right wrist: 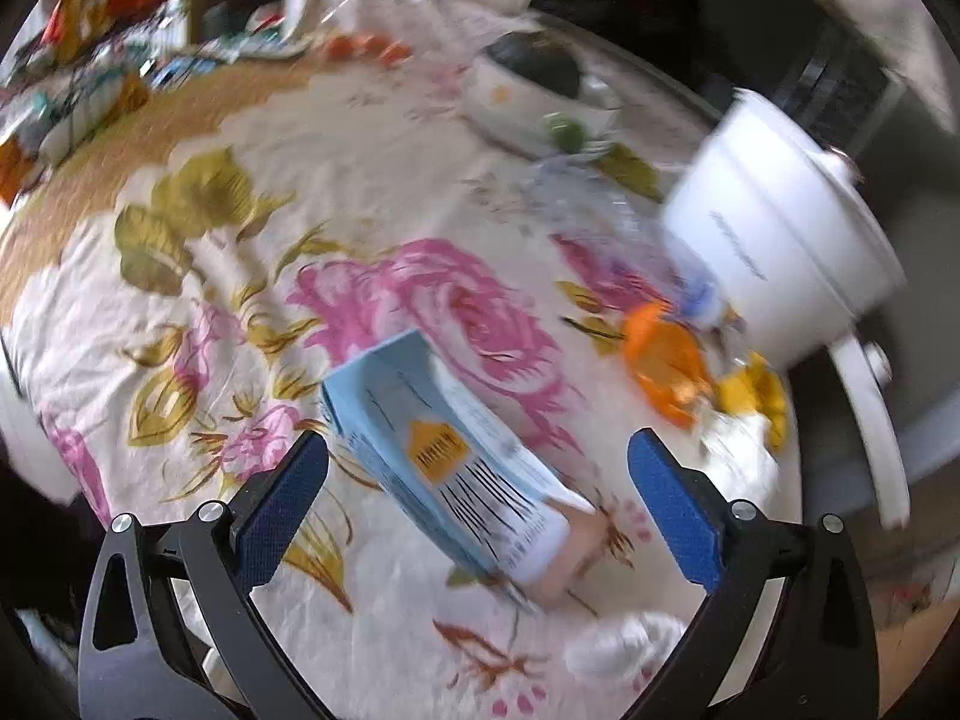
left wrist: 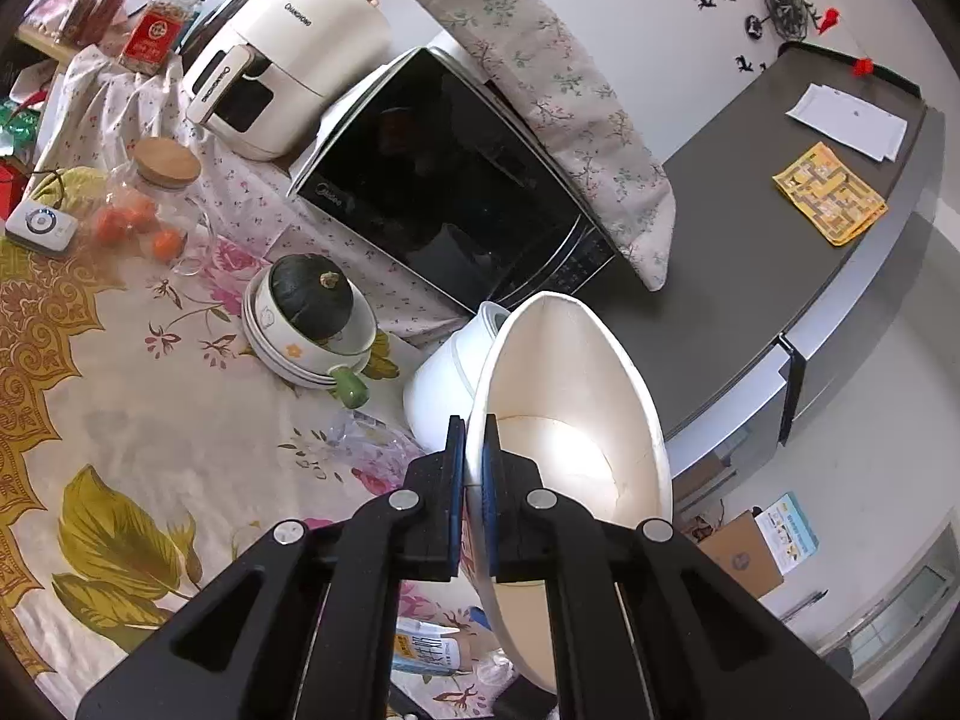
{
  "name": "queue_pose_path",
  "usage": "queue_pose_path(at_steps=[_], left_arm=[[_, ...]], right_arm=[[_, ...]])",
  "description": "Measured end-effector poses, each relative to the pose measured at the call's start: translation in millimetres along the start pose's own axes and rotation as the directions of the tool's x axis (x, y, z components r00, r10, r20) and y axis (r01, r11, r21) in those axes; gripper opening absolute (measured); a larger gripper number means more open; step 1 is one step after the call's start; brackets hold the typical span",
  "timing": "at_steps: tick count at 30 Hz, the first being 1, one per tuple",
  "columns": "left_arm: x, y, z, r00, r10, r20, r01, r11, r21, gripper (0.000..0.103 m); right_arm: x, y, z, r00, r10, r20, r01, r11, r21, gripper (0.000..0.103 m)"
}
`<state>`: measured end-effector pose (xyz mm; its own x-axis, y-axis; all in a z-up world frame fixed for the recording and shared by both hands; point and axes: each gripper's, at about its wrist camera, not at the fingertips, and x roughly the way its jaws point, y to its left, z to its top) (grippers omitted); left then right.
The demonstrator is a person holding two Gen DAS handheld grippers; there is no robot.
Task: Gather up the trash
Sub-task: 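Grasp the blue milk carton with the right gripper while the left gripper holds the cup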
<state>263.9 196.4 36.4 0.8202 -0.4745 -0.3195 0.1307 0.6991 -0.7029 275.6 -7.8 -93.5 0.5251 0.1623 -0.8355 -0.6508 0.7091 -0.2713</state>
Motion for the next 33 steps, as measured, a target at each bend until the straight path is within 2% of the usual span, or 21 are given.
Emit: queue_pose_path(at_steps=[4, 7, 9, 13, 15, 16, 24, 33], left_arm=[[-0.2, 2.1, 0.6, 1.0, -0.001, -0.002, 0.001, 1.0, -0.001, 0.005], [0.9, 3.9, 1.3, 1.0, 0.0, -0.002, 0.0, 1.0, -0.006, 0.005], [1.8, 5.0, 1.6, 1.0, 0.002, -0.002, -0.002, 1.0, -0.01, 0.005], [4.2, 6.3, 2.6, 1.0, 0.005, -0.005, -0.005, 1.0, -0.015, 0.005], [4.3, 6.5, 2.3, 1.0, 0.005, -0.005, -0.005, 1.0, -0.016, 0.005], [4.1, 6.2, 2.3, 1.0, 0.005, -0.003, -0.005, 1.0, -0.015, 0.005], [3.0, 8.7, 3.1, 1.0, 0.007, 0.001, -0.007, 1.0, -0.024, 0.005], [-1.4, 11.0, 6.2, 1.0, 0.006, 0.016, -0.005, 0.999, -0.039, 0.005]], right_arm=[[13.8, 6.7, 8.4, 0.997, 0.072, -0.041, -0.075, 0.995, -0.069, 0.096], [22.3, 9.0, 12.2, 0.993, 0.095, -0.068, -0.101, 0.989, -0.105, 0.094], [28.9, 9.4, 12.9, 0.99, 0.103, -0.094, -0.114, 0.987, -0.117, 0.085], [34.6, 3.5, 15.6, 0.984, 0.143, -0.109, -0.153, 0.984, -0.089, 0.081], [36.9, 1.4, 17.3, 0.976, 0.183, -0.117, -0.191, 0.979, -0.064, 0.069], [38.6, 1.3, 18.5, 0.973, 0.196, -0.119, -0.203, 0.978, -0.053, 0.068], [33.9, 4.7, 21.8, 0.977, 0.194, -0.086, -0.198, 0.979, -0.039, 0.054], [30.6, -4.1, 30.0, 0.986, 0.167, -0.002, -0.166, 0.985, 0.041, 0.053]])
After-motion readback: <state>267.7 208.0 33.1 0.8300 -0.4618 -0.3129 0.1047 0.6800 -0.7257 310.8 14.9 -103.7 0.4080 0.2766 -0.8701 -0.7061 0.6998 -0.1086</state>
